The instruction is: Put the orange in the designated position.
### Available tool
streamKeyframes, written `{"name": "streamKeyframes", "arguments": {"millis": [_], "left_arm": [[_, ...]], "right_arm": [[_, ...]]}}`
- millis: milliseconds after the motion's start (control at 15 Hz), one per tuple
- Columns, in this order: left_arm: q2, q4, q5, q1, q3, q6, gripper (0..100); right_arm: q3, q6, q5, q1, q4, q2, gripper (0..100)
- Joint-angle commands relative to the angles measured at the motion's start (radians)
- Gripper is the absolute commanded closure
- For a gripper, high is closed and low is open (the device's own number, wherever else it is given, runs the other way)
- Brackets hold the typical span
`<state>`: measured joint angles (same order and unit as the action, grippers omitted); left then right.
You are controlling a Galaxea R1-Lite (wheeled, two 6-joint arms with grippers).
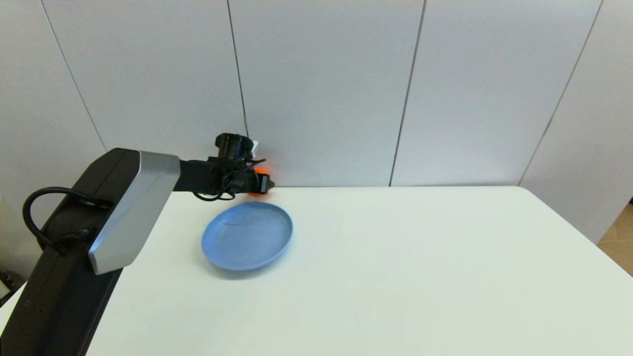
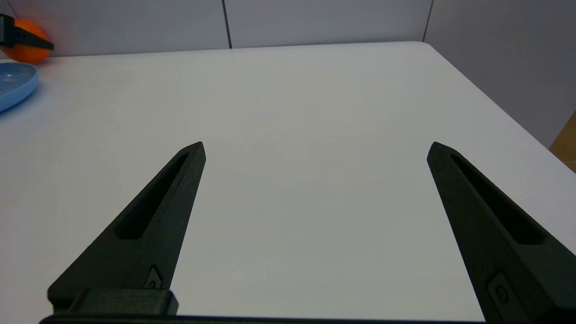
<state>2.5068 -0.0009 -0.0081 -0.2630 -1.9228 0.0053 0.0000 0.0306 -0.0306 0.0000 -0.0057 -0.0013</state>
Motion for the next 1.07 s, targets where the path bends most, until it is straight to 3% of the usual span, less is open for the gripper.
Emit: {"name": "streamKeyframes", "arguments": {"millis": [67,600,1067], "left_arm": [[-0.002,0.001,-0.003,0.004,0.001,-0.002,0],[-0.103,-0.001,0.003,0.002,0.033,-0.002,0],[-0.437,-0.001,0.005,0.005,0.289,0.001,0]], "right_arm": [[0.0,0.0,0.0,0.0,0.0,0.0,0],[0.0,0.0,0.0,0.0,0.0,0.0,0],[0.0,0.0,0.0,0.0,0.0,0.0,0]]}}
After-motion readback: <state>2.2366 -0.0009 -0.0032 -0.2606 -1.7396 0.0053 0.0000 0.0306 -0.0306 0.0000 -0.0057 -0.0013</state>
